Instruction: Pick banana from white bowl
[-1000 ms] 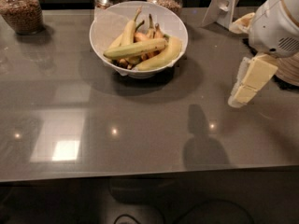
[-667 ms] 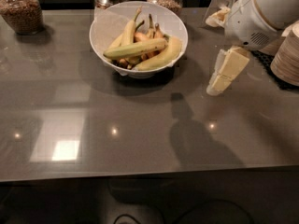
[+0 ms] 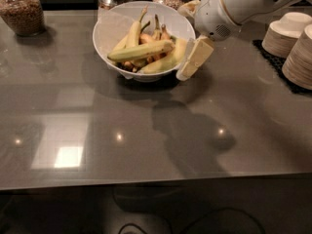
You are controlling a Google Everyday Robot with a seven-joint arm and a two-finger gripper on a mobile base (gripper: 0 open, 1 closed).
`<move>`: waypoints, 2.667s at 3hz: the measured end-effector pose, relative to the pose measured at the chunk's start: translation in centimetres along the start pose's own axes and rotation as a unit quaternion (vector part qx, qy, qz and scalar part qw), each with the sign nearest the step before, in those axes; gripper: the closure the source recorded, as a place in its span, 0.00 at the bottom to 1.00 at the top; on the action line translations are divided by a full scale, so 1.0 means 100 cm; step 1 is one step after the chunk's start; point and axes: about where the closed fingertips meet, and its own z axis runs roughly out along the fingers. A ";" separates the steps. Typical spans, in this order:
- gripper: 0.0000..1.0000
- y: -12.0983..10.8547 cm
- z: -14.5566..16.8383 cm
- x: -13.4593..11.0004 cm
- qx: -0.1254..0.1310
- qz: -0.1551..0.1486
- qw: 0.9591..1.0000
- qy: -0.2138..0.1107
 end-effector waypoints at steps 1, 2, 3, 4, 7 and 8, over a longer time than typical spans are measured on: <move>0.00 0.000 0.000 0.000 0.000 0.000 1.000 0.000; 0.00 -0.007 0.009 -0.004 0.009 -0.026 1.000 -0.016; 0.19 -0.021 0.024 -0.018 0.023 -0.071 0.996 -0.042; 0.42 -0.027 0.039 -0.026 0.031 -0.118 0.991 -0.060; 0.43 -0.030 0.062 -0.019 0.034 -0.162 0.984 -0.069; 0.32 -0.031 0.062 -0.017 0.036 -0.164 0.984 -0.067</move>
Offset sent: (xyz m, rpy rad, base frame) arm 0.0231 0.0159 -0.0005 0.0339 -0.1268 0.0899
